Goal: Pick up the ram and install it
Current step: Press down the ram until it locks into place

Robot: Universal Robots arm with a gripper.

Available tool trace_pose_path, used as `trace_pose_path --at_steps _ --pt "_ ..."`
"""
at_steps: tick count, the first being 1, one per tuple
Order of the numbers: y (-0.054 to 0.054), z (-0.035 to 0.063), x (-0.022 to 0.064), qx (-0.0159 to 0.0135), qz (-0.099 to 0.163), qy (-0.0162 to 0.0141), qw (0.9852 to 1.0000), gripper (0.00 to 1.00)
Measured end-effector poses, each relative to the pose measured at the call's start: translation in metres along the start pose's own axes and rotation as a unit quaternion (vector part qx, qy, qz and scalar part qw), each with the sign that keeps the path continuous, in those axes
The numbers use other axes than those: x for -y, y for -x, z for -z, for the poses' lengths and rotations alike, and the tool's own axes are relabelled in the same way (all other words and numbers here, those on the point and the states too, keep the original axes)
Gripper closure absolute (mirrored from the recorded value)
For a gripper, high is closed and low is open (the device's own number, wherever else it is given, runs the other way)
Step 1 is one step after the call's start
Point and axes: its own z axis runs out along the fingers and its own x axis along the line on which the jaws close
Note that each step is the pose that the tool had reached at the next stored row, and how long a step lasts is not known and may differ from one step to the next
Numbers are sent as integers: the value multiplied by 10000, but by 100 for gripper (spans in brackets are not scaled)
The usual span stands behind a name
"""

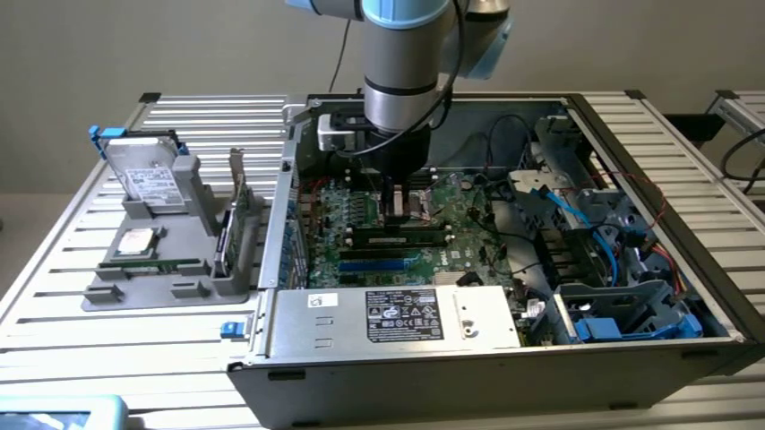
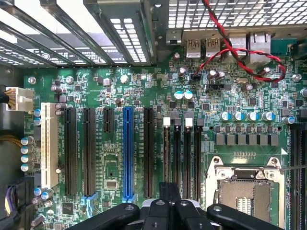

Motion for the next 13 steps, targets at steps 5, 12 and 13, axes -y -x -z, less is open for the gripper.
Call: trace_pose_path --at_steps 5,12,13 --pt "1 -18 -1 -3 -1 0 10000 89" --pt "-1 53 2 -8 1 -3 10000 89" --pt "-6 102 5 -16 0 -1 10000 89"
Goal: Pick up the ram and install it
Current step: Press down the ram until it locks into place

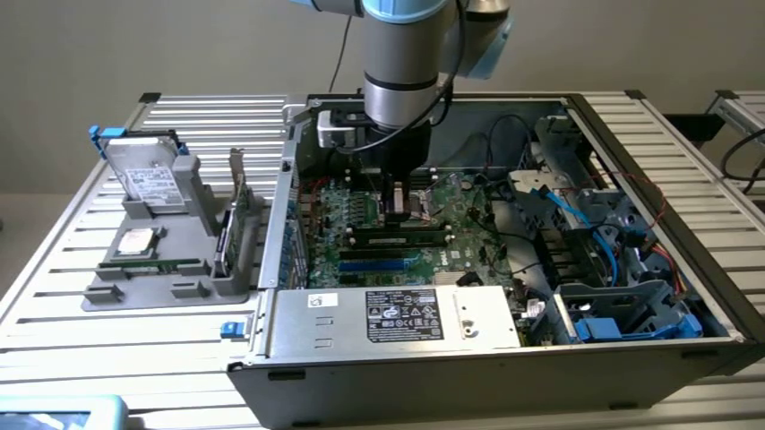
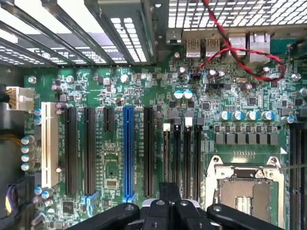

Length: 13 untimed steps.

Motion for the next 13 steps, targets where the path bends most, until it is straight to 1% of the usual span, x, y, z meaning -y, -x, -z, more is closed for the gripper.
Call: trace_pose_path --at_steps 2,4,13 --pt "-4 66 17 -5 -1 -1 10000 89" --pt "-7 95 41 -10 -1 -1 10000 89" --pt "-11 106 194 -14 -1 0 10000 89"
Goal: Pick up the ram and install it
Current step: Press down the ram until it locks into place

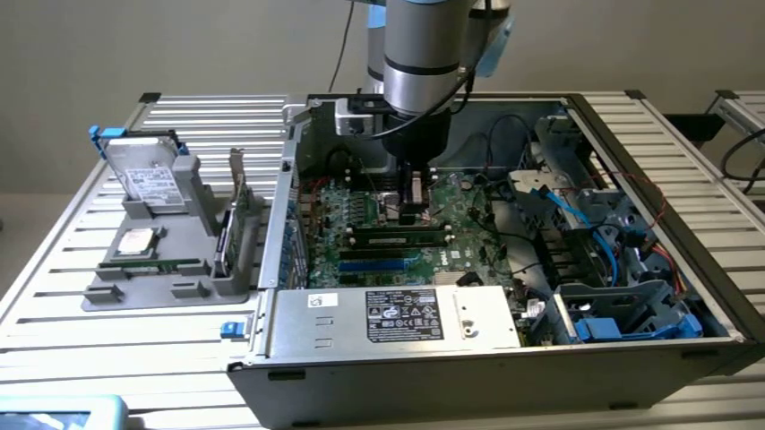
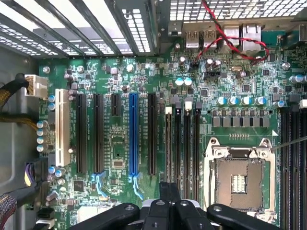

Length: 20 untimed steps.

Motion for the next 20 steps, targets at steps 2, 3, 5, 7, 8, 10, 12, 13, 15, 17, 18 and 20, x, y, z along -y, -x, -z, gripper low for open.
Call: trace_pose_path --at_steps 2,3,5,7,8,10,12,13,15,17,18,20 --pt "-2 -1 38 0 0 0 10000 89" --pt "-4 -1 54 1 0 0 10000 89" --pt "-8 -1 84 0 0 0 10000 89" --pt "-16 -1 96 1 1 12 10000 89" --pt "-15 -1 96 1 1 12 10000 89" --pt "-16 -1 96 1 1 12 10000 89" --pt "-15 -1 96 1 1 12 10000 89" --pt "-15 -1 96 1 1 12 10000 89" --pt "-16 -1 96 1 1 12 10000 89" --pt "-15 -1 96 1 0 12 10000 89" --pt "-16 -1 96 1 1 12 10000 89" --pt "-15 -1 96 1 1 12 10000 89"
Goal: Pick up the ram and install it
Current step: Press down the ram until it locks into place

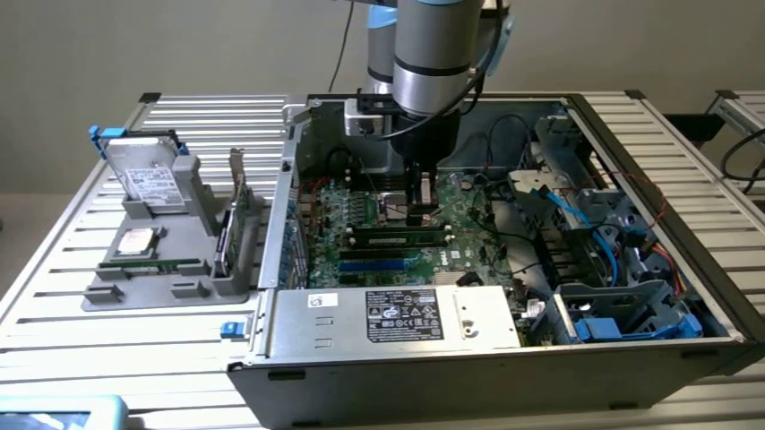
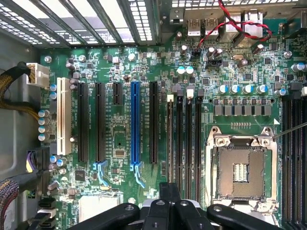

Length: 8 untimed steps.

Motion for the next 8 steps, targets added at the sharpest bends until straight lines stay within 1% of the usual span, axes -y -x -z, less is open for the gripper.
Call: trace_pose_path --at_steps 4,8 --pt "0 -2 0 5 -48 3 10000 89" --pt "0 -2 0 5 -285 19 9996 89"
